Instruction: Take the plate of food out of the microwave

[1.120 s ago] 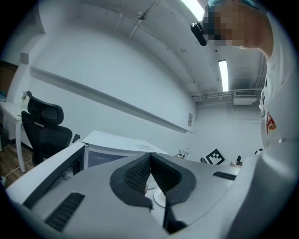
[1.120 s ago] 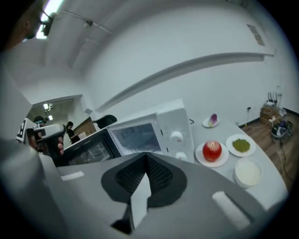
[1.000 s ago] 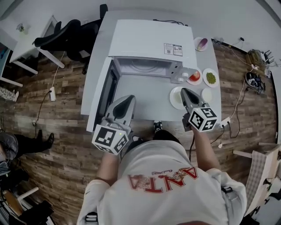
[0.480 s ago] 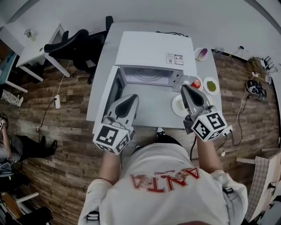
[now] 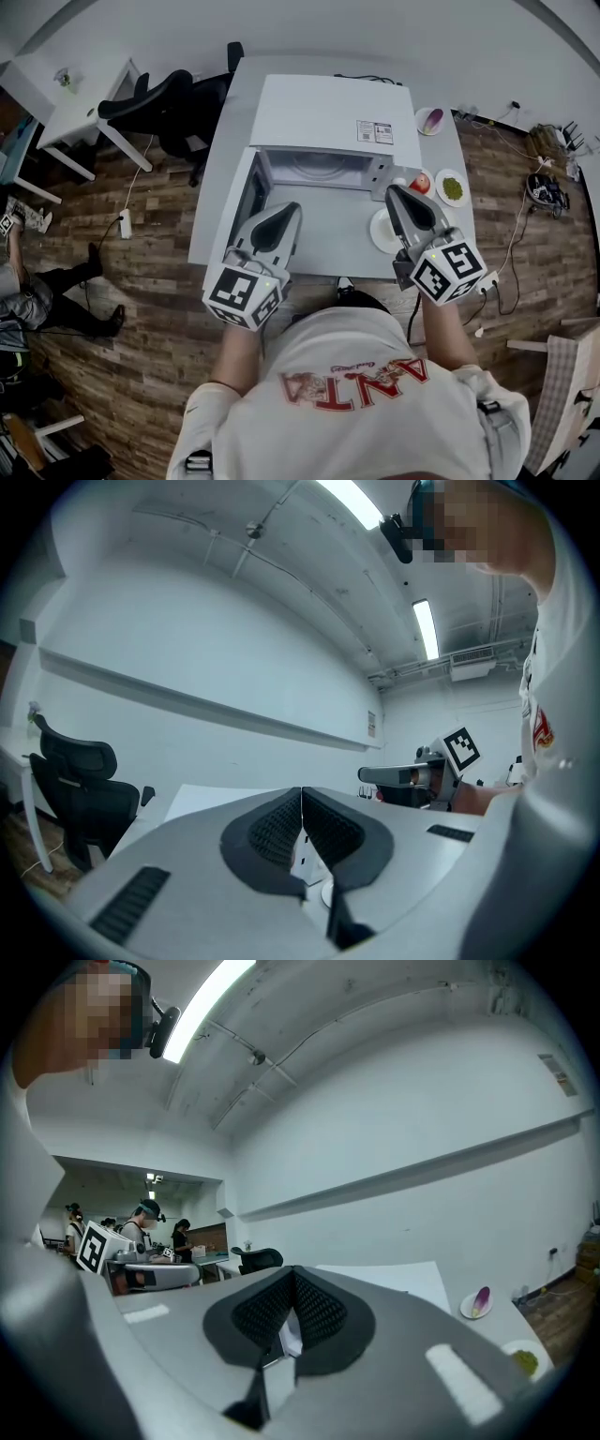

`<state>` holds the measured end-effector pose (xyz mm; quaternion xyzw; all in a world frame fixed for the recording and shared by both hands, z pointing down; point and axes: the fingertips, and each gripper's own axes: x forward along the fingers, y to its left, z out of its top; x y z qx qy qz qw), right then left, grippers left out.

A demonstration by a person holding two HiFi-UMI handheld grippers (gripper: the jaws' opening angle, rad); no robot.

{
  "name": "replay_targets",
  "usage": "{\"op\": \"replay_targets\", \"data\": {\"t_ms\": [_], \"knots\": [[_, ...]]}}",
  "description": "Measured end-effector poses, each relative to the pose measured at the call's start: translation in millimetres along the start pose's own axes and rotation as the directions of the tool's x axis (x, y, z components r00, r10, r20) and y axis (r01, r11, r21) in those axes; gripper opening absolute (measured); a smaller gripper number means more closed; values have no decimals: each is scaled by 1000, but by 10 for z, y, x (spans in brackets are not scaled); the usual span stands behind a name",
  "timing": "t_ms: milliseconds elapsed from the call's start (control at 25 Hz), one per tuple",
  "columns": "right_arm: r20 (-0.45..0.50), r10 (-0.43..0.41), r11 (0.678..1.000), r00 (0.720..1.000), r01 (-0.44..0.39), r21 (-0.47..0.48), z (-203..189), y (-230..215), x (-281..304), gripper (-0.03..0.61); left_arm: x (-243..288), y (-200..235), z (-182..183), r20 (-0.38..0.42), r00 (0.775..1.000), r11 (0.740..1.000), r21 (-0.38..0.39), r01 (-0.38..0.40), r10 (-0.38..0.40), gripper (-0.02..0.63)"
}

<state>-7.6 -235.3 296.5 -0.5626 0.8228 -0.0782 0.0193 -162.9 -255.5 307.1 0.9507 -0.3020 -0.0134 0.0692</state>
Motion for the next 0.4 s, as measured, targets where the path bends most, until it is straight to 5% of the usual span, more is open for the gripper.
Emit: {"op": "replay_targets", "data": {"t_ms": [400], "knots": [[-7, 31, 999, 999, -31, -16, 40, 36, 68, 2, 75, -25, -63, -10, 1000, 1000, -7, 22, -22, 9]]}}
